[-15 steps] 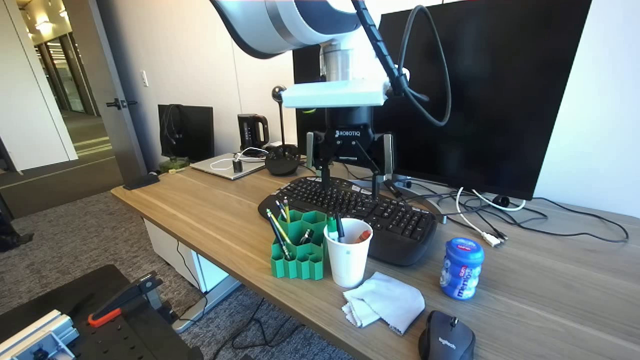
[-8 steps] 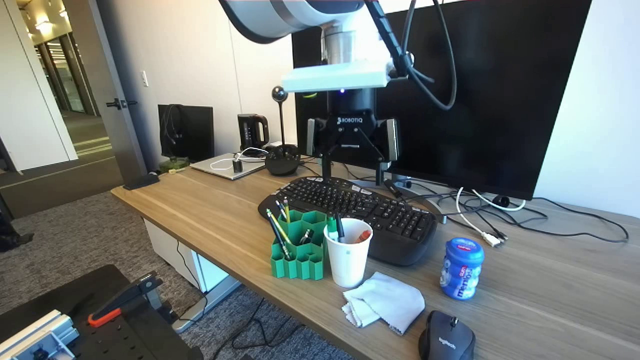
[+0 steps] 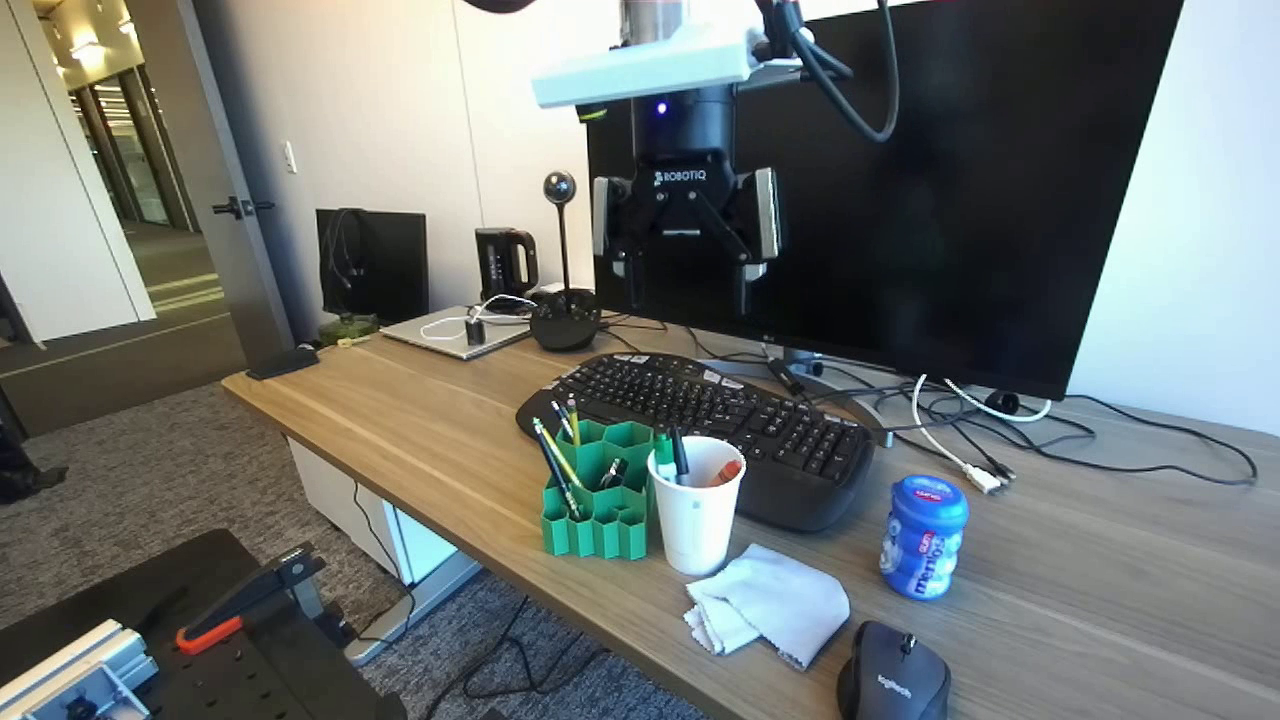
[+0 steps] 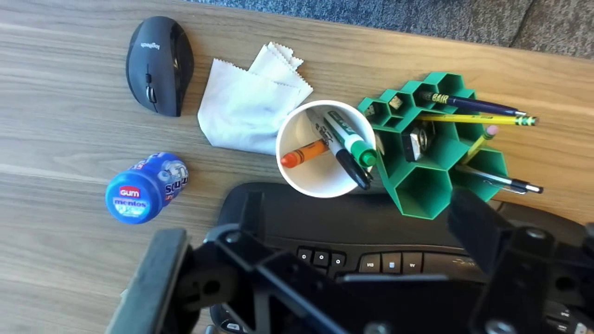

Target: Move the black marker into the cup

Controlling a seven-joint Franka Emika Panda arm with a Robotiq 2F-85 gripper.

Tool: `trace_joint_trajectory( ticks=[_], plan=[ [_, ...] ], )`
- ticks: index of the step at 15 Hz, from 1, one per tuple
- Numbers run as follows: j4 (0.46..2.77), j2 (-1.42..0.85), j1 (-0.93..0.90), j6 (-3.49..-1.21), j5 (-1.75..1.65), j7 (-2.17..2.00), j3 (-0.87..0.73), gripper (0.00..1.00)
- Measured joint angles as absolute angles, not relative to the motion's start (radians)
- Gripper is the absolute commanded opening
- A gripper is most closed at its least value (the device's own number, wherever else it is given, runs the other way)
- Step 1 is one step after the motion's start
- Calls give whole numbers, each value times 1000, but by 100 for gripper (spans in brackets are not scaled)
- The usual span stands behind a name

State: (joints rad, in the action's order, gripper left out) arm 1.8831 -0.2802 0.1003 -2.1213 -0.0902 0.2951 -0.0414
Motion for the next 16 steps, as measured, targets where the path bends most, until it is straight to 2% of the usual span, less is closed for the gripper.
trace_joint_trajectory(
  ticks=[16],
  plan=[
    [1940, -260, 23, -2123, -90, 126, -23, 100]
  ],
)
